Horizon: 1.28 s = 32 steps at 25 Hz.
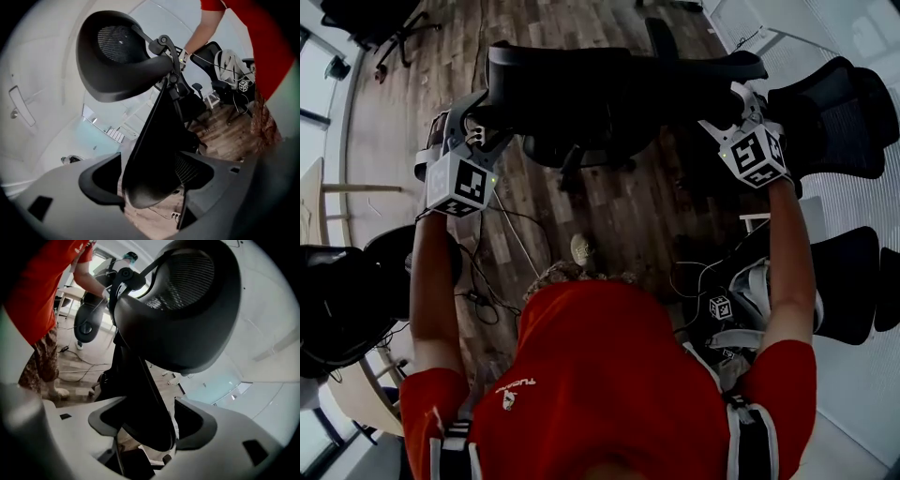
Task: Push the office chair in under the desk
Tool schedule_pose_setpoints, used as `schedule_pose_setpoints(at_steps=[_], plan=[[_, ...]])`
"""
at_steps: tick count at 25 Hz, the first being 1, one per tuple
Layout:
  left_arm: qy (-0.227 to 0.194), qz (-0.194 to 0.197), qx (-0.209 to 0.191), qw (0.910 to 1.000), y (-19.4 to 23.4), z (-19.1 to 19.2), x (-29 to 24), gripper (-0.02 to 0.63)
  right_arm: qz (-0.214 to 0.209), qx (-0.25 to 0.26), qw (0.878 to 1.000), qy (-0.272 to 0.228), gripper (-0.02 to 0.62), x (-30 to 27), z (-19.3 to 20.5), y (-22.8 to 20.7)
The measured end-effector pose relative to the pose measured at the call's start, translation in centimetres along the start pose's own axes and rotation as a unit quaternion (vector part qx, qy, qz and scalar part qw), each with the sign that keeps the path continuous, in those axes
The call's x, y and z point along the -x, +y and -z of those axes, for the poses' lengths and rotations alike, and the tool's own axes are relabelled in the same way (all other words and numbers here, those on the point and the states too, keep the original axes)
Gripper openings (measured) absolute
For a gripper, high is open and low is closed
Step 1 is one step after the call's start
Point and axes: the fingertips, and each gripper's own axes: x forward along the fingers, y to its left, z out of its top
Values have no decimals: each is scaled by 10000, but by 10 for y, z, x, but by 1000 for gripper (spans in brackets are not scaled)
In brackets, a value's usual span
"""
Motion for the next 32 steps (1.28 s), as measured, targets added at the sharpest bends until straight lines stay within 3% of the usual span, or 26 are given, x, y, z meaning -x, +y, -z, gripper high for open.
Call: schedule_pose_setpoints(at_steps=[7, 9, 10, 13, 20, 32], plan=[[-44, 384, -501, 9980, 3, 4, -30, 332, -449, 520, 9974, 228, 297, -33, 7, 1], [-112, 388, -582, 9975, 4, 3, -35, 250, -493, 525, 9972, 177, 282, -38, 6, 1], [-134, 416, -635, 9970, 3, 3, -37, 222, -491, 532, 9973, 152, 241, -39, 6, 2], [-176, 628, -732, 9952, -4, 2, -42, 169, -467, 696, 9964, 143, 206, -39, 7, 3], [-152, 848, -678, 9940, 7, 9, -50, 147, -523, 1344, 9893, 221, 118, -47, 5, 0], [-245, 1062, -793, 9909, 59, 25, -119, 141, -386, 1215, 9910, 416, 114, -97, 19, -47]])
